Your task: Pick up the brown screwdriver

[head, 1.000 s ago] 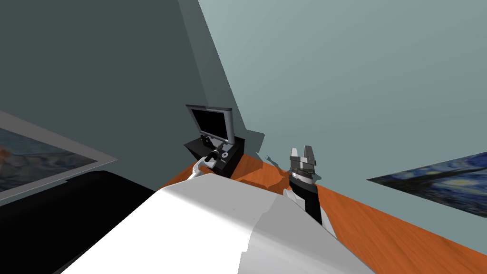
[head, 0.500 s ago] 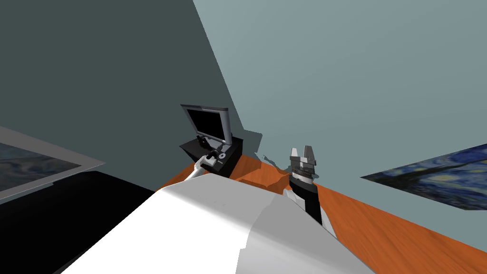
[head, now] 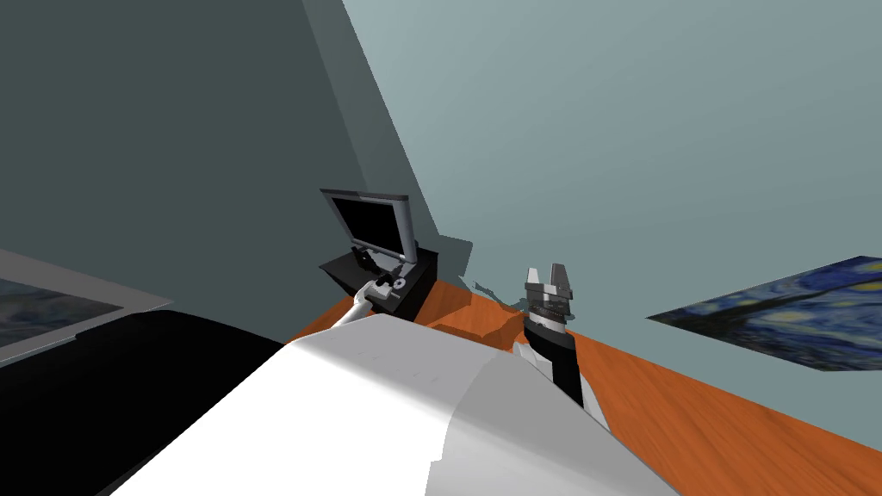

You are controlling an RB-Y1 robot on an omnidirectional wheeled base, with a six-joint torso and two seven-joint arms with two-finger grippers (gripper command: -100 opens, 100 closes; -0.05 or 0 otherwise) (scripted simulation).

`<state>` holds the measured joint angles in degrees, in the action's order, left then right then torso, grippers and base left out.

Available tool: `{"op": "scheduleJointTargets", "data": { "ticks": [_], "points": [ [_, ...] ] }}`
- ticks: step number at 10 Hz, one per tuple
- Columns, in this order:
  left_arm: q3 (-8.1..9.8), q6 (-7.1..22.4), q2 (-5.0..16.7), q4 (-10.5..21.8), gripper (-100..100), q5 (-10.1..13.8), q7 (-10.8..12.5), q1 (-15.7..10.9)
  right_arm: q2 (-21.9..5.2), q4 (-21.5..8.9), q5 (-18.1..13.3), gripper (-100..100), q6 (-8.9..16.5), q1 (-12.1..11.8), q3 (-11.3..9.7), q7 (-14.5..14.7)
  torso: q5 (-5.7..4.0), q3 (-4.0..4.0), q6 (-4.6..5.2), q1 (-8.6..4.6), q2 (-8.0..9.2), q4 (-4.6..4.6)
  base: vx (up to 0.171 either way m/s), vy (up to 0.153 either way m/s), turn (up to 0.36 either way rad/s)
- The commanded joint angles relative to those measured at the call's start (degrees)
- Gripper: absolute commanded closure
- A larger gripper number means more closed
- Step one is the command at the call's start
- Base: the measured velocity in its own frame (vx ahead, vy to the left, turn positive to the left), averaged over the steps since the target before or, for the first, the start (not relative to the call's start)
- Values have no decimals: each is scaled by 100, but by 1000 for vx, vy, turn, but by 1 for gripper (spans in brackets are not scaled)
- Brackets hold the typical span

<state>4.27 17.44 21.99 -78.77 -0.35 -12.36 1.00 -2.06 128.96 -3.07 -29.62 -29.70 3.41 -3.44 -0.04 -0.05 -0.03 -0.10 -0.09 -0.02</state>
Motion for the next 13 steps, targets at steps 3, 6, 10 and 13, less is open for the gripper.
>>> {"op": "scheduleJointTargets", "data": {
  "ticks": [3,6,10,13],
  "points": [
    [14,308,96,560,-100,36,-143,-263,0,0,0,0,0,0,0,0,1,4,-2,6,9,1,20,-19,-21],
    [27,512,133,1092,-100,50,-240,-424,0,0,0,0,0,0,0,0,1,2,-1,5,4,1,26,-14,-33],
    [50,888,192,1785,-100,86,-444,-737,0,0,0,0,0,0,0,0,2,3,-1,12,5,1,26,0,-29],
    [60,1059,213,2182,-100,107,-549,-887,0,0,0,0,0,0,1,0,4,4,-3,16,8,1,17,10,-18]
  ]
}}
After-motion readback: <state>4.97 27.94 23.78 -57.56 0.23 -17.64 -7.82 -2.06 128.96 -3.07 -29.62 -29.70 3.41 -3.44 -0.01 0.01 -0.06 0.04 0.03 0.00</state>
